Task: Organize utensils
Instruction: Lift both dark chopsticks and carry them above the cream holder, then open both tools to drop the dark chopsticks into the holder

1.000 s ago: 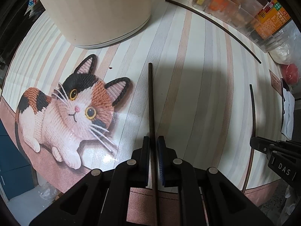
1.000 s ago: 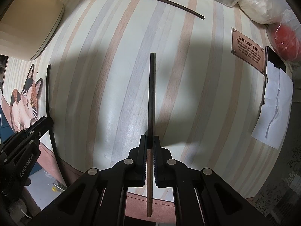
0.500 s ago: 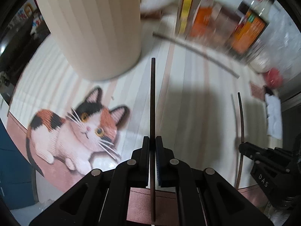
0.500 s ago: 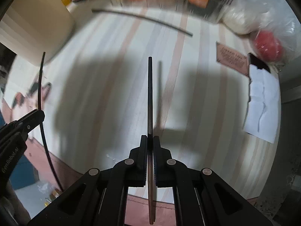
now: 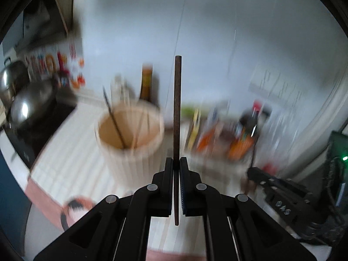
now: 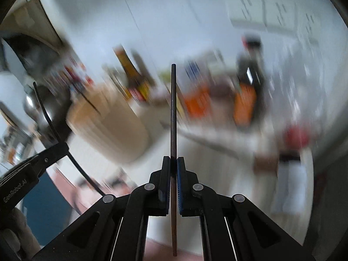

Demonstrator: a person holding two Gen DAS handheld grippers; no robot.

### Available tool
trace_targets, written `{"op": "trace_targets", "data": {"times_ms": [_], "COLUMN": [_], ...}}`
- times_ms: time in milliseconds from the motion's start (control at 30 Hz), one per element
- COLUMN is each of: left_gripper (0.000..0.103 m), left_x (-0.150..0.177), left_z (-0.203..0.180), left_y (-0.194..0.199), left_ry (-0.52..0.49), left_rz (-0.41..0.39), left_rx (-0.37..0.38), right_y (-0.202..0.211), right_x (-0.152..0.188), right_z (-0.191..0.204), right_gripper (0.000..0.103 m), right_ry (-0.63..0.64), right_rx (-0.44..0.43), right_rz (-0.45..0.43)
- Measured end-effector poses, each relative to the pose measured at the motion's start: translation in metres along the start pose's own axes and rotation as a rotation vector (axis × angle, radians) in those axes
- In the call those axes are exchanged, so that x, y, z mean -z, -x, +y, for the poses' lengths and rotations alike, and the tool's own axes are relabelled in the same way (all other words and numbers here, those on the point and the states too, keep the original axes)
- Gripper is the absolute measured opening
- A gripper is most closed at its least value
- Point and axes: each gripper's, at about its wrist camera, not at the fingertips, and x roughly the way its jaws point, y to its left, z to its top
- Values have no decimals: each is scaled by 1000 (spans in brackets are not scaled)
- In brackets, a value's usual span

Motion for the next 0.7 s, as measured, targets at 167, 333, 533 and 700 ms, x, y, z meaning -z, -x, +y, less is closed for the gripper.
{"op": "trace_targets", "data": {"times_ms": [167,333,533,700], "left_gripper": [3,3,3,3], "left_x": [-83,-124,-134,-117], "left_z": [21,53,82,100], "left_y": [26,2,-51,-95], "left_ry": [17,38,58,91], "left_rz": [-130,-130,-64,40], "left_rx": [-24,-80,-151,-150], "right_y": [15,-10,-66,-108], "right_x": [-83,-135,-156,-147], "right_z": [44,85,120,132], "right_gripper": [5,5,5,5], "right_ry": [27,59,98,108], "right_rx": [-94,-125,-138,-154], "right_rz": [-166,-240,-216,-173]}}
